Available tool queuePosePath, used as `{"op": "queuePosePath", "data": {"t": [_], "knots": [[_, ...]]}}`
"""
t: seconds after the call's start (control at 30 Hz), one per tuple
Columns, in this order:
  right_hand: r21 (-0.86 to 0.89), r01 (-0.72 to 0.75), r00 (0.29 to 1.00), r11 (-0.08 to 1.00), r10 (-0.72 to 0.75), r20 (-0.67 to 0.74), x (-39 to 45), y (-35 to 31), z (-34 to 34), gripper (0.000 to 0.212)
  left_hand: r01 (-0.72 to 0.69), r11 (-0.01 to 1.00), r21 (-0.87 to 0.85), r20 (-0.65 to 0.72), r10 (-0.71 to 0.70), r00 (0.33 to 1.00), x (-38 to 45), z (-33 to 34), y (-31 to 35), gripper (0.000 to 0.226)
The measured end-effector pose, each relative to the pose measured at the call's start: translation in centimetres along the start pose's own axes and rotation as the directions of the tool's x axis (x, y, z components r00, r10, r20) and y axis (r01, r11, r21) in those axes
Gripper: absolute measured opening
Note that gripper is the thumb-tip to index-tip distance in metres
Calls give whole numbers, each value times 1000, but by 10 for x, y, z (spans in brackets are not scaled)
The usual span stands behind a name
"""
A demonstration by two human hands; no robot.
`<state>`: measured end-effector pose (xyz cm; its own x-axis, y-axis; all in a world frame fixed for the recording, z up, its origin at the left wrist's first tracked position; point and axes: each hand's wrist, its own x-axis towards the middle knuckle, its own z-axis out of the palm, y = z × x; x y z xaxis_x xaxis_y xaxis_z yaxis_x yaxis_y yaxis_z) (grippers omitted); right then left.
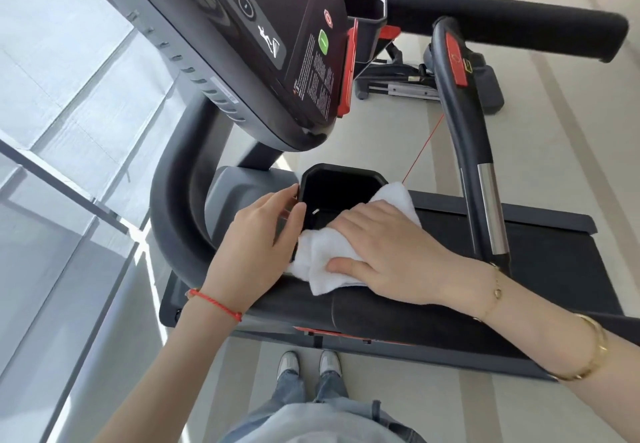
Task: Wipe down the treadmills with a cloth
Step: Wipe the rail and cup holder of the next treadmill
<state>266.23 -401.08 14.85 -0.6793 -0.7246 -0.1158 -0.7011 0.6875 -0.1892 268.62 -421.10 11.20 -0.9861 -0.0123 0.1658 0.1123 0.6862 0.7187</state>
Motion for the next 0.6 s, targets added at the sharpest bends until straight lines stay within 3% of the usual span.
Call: {"op": "queuePosePath", "data": {"t": [0.2,0.33,0.47,0.6], "knots": [[38,25,998,999,-23,-55,-13,5,4,44,-11,1000,-14,-4,11,1000,0,0,0,35],[32,52,999,998,-53,12,-29,20,-3,45,-21,1000,-6,-1,21,1000,-2,-1,-1,38],[132,112,993,985,-116,18,-30,34,-12,41,-16,1000,11,5,16,1000,-2,-3,1,38],[201,41,996,979,-23,-90,-35,26,-13,38,-22,999,45,-8,22,1000,-3,-2,3,40]]}}
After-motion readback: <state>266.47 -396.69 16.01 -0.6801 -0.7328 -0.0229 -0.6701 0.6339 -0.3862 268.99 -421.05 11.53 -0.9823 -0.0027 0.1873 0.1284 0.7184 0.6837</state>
